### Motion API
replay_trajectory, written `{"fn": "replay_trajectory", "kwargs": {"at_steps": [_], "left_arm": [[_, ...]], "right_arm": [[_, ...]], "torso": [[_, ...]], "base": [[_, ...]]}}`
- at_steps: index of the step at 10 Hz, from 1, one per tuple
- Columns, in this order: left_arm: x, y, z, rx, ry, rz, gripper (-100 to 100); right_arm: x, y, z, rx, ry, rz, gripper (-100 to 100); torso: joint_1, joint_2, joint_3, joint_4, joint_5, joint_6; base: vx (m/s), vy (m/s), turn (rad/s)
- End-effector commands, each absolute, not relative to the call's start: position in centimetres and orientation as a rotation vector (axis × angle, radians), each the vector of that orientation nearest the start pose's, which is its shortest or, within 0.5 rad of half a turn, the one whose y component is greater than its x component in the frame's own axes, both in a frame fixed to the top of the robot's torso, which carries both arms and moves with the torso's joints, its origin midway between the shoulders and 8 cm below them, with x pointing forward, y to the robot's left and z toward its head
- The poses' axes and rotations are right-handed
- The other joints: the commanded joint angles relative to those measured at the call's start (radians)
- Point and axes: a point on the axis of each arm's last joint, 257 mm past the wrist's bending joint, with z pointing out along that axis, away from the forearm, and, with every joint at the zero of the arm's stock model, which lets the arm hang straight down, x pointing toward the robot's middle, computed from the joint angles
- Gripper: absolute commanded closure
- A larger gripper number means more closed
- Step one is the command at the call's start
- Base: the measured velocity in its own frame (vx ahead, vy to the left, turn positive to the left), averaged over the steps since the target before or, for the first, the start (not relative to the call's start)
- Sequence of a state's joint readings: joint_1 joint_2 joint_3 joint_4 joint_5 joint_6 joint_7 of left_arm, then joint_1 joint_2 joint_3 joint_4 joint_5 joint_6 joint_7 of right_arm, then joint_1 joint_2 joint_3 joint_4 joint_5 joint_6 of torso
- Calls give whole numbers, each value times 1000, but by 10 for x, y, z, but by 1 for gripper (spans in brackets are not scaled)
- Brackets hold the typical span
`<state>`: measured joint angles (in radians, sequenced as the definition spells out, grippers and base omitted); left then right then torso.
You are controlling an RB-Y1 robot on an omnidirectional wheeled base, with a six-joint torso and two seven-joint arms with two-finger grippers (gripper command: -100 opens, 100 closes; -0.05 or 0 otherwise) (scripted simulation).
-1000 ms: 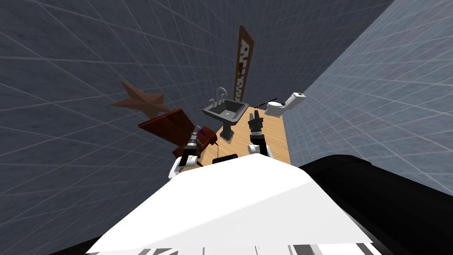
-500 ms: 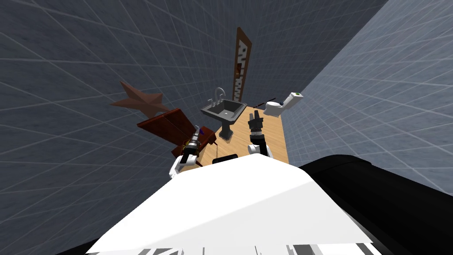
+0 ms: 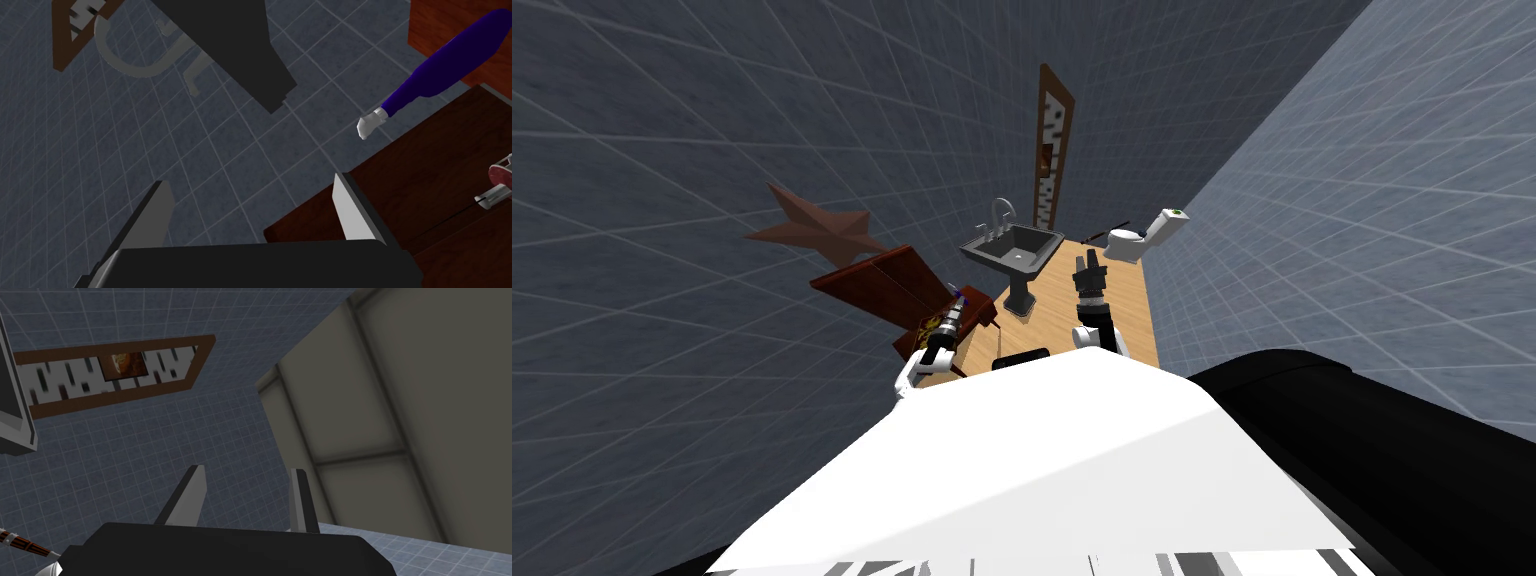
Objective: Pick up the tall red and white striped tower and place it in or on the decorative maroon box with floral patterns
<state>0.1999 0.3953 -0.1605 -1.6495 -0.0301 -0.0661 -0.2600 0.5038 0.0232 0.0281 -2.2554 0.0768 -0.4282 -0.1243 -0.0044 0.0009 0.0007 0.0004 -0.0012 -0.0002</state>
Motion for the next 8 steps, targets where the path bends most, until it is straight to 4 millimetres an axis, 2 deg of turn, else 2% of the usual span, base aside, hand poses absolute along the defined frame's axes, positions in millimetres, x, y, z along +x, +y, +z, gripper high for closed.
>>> {"fn": "replay_trajectory", "kwargs": {"at_steps": [1, 2, 3, 4, 7, 8], "left_arm": [[476, 285, -300, -679, 1668, -735, -100], [474, 288, -307, -687, 1679, -726, -100], [475, 300, -321, -695, 1716, -684, -100], [474, 303, -326, -701, 1723, -677, -100], [474, 331, -353, -727, 1792, -588, -100], [472, 335, -359, -736, 1802, -578, -100]], "right_arm": [[362, -268, -2, 764, 671, 1369, 0], [362, -268, -2, 764, 671, 1369, 0], [362, -268, -2, 764, 671, 1369, 0], [362, -268, -2, 764, 671, 1369, 0], [362, -268, -2, 764, 671, 1369, 0], [362, -268, -2, 764, 671, 1369, 0]], "torso": [[0, 0, 0, 0, 0, 0], [1, -1, 0, 0, 0, 0], [2, -1, 0, 0, 0, 0], [2, -1, 0, 0, 0, 0], [2, -1, 0, 0, 1, 0], [2, -1, -1, 0, 0, 0]], "base": [[-8, -65, -33], [-7, -46, -19], [-9, -52, -36], [-9, -42, -15], [-4, -43, -29], [-1, -40, -15]]}}
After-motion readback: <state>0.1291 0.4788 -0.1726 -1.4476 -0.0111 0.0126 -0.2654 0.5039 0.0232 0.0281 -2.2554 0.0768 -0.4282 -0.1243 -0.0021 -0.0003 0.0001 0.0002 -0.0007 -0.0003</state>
